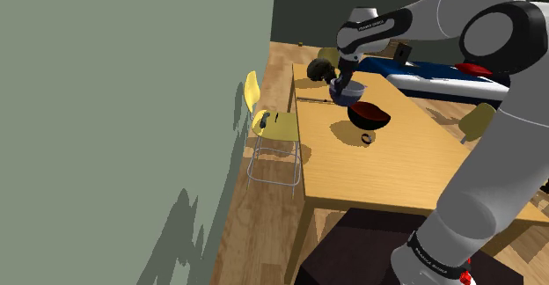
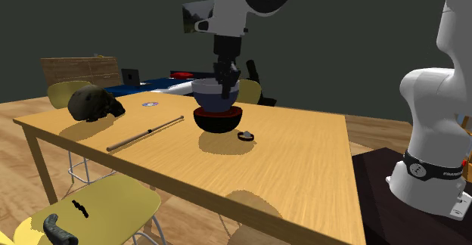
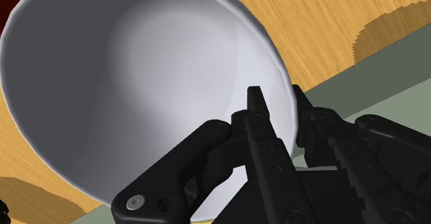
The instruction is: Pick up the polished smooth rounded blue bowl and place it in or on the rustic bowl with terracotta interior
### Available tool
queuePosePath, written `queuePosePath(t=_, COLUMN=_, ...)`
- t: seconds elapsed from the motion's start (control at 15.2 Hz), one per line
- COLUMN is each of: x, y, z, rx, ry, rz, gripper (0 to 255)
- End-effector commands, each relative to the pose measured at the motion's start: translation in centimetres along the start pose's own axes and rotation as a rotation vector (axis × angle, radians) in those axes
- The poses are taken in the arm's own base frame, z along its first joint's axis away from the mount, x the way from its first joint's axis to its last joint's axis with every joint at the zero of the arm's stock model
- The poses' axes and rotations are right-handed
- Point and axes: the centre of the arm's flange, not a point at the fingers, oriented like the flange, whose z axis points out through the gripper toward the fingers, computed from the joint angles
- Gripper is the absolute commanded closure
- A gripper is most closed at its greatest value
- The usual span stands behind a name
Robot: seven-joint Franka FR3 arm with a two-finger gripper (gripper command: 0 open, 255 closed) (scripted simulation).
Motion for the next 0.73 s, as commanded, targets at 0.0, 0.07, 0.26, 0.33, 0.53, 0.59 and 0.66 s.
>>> queuePosePath(t=0.0, x=-1.1, y=2.7, z=-0.1, rx=0.000, ry=0.001, rz=-0.001, gripper=255)
queuePosePath(t=0.07, x=-1.6, y=3.9, z=-0.1, rx=0.000, ry=0.001, rz=-0.001, gripper=255)
queuePosePath(t=0.26, x=-3.1, y=7.5, z=-0.1, rx=0.000, ry=0.001, rz=-0.001, gripper=255)
queuePosePath(t=0.33, x=-3.7, y=8.8, z=-0.1, rx=0.000, ry=0.001, rz=-0.001, gripper=255)
queuePosePath(t=0.53, x=-5.2, y=12.4, z=-0.1, rx=0.000, ry=0.001, rz=-0.001, gripper=255)
queuePosePath(t=0.59, x=-5.7, y=13.6, z=-0.1, rx=0.000, ry=0.001, rz=-0.001, gripper=255)
queuePosePath(t=0.66, x=-6.2, y=14.8, z=-0.1, rx=0.000, ry=0.001, rz=-0.001, gripper=255)
